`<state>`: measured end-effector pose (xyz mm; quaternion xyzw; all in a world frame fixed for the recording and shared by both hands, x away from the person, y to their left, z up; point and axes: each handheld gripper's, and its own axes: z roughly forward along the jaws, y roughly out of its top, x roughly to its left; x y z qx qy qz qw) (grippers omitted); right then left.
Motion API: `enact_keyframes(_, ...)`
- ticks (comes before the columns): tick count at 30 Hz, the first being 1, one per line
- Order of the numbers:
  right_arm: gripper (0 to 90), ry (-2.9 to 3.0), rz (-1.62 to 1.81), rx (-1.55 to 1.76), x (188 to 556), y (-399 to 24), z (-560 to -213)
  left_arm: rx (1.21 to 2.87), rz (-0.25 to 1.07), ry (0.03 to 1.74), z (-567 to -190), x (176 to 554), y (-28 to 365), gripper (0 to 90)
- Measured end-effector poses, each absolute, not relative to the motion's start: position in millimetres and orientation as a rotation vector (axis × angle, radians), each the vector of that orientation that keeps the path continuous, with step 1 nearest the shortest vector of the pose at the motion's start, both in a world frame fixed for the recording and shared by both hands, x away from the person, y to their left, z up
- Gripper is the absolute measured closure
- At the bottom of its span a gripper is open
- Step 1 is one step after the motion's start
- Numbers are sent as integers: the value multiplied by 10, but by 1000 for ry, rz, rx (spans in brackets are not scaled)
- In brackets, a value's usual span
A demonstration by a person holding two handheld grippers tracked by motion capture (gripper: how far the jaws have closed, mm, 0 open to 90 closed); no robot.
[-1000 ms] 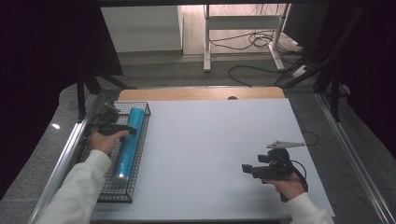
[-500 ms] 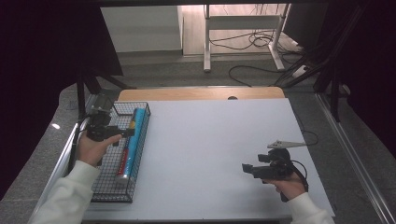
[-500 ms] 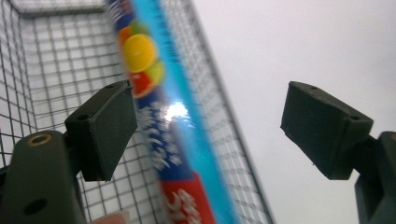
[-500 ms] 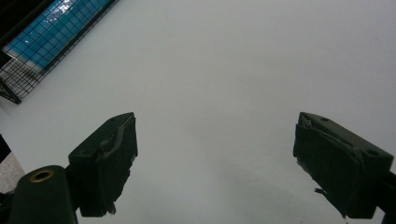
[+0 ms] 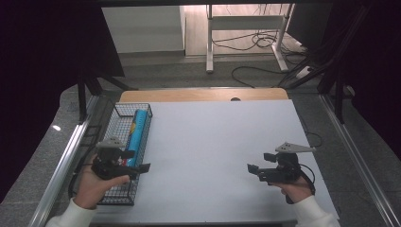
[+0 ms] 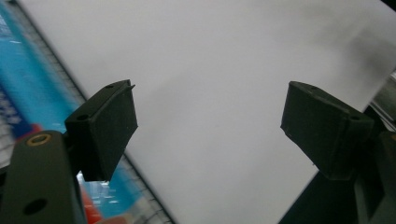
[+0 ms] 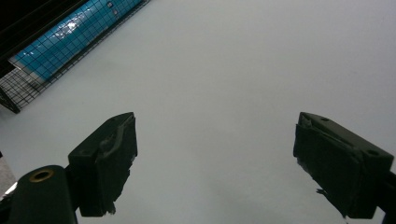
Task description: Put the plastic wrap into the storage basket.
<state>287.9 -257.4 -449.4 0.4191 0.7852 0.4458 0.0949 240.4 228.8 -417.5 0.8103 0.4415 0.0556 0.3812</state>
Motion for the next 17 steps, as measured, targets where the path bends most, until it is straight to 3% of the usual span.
enact_keyframes(11,129,2350,1272,1149,2745,-2682,-4634,2147,218,1107,-4378,2308,2062,179)
enact_keyframes(17,117,2351,1275,1100,2744,-2647,-4630,2088,186,1138,-4411,2336,2139,181)
